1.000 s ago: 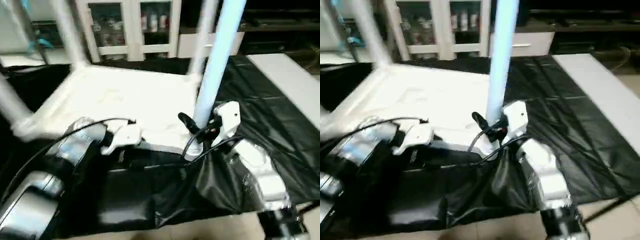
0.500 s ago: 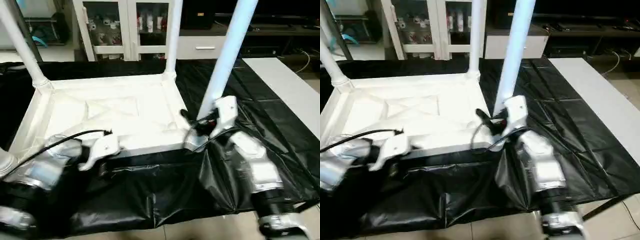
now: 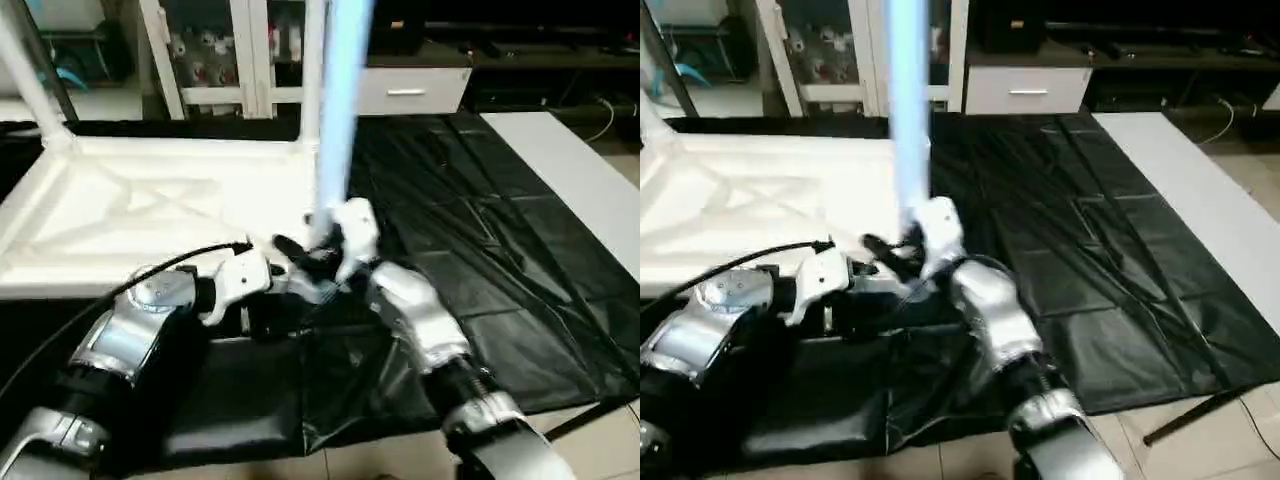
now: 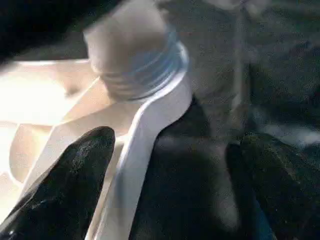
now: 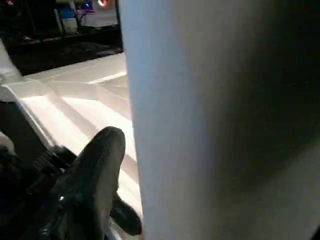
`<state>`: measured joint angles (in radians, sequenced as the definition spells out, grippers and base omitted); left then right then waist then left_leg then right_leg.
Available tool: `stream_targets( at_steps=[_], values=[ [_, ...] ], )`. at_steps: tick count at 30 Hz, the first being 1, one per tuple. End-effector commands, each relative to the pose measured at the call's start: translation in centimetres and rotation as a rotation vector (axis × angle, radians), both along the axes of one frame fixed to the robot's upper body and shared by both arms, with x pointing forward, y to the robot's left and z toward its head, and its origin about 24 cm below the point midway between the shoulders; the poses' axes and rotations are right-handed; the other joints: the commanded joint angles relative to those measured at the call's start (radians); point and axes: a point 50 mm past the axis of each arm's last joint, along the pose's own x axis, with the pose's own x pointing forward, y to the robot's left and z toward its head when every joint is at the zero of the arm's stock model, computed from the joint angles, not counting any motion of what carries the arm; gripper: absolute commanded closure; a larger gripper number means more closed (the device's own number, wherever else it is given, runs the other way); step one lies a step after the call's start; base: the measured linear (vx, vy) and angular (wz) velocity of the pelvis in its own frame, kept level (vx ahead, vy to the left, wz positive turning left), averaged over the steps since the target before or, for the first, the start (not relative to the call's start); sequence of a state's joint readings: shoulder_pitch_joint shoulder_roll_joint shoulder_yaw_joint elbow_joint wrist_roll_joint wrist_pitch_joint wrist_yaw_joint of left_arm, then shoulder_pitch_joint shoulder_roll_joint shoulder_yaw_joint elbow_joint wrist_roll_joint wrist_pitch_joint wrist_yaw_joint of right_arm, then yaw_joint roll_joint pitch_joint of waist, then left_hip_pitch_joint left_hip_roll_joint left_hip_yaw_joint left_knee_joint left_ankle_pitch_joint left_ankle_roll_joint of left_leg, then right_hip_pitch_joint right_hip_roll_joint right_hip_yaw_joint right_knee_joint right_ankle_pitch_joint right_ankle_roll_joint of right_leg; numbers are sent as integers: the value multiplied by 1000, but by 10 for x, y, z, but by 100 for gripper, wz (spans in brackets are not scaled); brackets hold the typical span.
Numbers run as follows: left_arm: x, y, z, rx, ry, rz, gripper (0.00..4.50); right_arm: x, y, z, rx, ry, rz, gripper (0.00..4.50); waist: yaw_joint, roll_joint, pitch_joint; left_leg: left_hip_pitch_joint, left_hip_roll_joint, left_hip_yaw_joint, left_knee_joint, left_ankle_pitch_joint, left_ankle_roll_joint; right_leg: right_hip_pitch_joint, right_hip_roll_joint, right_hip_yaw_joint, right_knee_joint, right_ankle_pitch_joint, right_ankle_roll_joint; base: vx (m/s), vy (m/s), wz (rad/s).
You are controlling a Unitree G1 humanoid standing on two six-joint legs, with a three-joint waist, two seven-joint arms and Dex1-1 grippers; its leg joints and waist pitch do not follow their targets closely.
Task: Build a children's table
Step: Rotate table base
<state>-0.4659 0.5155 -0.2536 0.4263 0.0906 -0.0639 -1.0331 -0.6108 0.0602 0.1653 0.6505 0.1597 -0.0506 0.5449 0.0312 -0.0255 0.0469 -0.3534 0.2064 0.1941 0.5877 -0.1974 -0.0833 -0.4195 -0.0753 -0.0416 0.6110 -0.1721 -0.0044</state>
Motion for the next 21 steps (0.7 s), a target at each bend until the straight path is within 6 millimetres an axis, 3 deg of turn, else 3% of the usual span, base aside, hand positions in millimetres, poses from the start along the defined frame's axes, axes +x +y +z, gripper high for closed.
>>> stream_targets(
  at_steps=[1, 5, 6, 7, 8, 9, 11, 13, 15, 16, 17, 18, 19, 20, 21],
  values=[
    [2, -1, 1, 20, -10, -7, 6, 4, -6, 15, 42, -50, 0, 118, 3, 18, -61, 11, 23, -10, -77, -226, -16, 47, -50, 40, -58, -139, -222, 0, 0, 0],
    [5, -6, 1, -11, -1, 0, 6, -3, -18, 19, 59, -77, 45, 118, 14, 16, -59, 13, 21, -6, -75, -208, -3, 49, -47, 40, -56, -87, -224, 0, 0, 0],
    [10, -10, 1, -26, -1, 7, 6, -11, -31, 19, 57, -95, 86, 118, 17, 23, -60, 11, 20, -7, -75, -212, -7, 51, -48, 40, -57, -100, -220, 0, 0, 0],
    [10, -10, 1, -26, -1, 7, 6, -11, -31, 19, 57, -95, 86, 118, 17, 23, -60, 11, 20, -7, -75, -212, -7, 51, -48, 40, -57, -100, -220, 0, 0, 0],
    [14, -10, 1, -16, -7, 5, 6, -19, -42, 19, 40, -106, 119, 118, 25, 22, -59, 18, 21, -6, -73, -223, -5, 48, -47, 41, -59, -99, -214, 0, 0, 0],
    [20, -11, 2, 1, -18, 7, 6, -33, -58, 17, 8, -113, 157, 118, 35, 18, -60, 15, 19, -6, -72, -215, 1, 54, -45, 40, -62, -92, -199, 0, 0, 0],
    [22, -11, 3, 5, -21, 11, 6, -38, -64, 16, -6, -113, 165, 118, 38, 19, -62, 9, 18, -10, -72, -209, 0, 61, -48, 40, -58, -81, -193, 0, 0, 0],
    [28, -14, 8, 0, -20, 2, 6, -60, -87, 14, -51, -94, 202, 118, 42, 30, -59, 10, 18, -11, -72, -243, -2, 60, -51, 39, -68, -131, -190, 0, 0, 0],
    [32, -21, 11, -21, -14, -8, 6, -79, -104, 11, -80, -56, 217, 118, 44, 21, -58, 6, 17, -12, -72, -248, 9, 63, -50, 40, -72, -152, -187, 0, 0, 0],
    [33, -24, 11, -36, -11, -5, 6, -82, -109, 10, -90, -49, 212, 118, 46, 35, -56, 6, 18, -13, -72, -256, 8, 62, -51, 40, -76, -175, -187, 0, 0, 0],
    [34, -26, 11, -51, -9, -2, 6, -85, -112, 9, -100, -42, 207, 118, 46, 24, -57, 5, 17, -13, -69, -262, 12, 63, -52, 39, -78, -197, -188, 0, 0, 0],
    [35, -30, 12, -71, -5, 3, 6, -89, -117, 8, -114, -36, 199, 118, 45, 26, -56, 0, 15, -14, -70, -257, 14, 64, -54, 39, -78, -210, -189, 0, 0, 0],
    [36, -35, 11, -93, -3, 4, 6, -93, -122, 7, -119, -24, 174, 118, 44, 35, -53, 2, 14, -11, -69, -273, 15, 58, -52, 38, -90, -260, -177, 0, 0, 0],
    [36, -37, 10, -94, -3, 1, 6, -94, -124, 6, -120, -21, 153, 118, 44, 31, -54, 4, 14, -12, -67, -276, 15, 59, -53, 37, -88, -274, -177, 0, 0, 0],
    [36, -41, 7, -84, -12, -8, 6, -97, -129, 6, -115, -10, 111, 118, 43, 40, -53, 0, 13, -14, -69, -275, 17, 59, -53, 37, -92, -302, -168, 0, 0, 0]
  ],
)
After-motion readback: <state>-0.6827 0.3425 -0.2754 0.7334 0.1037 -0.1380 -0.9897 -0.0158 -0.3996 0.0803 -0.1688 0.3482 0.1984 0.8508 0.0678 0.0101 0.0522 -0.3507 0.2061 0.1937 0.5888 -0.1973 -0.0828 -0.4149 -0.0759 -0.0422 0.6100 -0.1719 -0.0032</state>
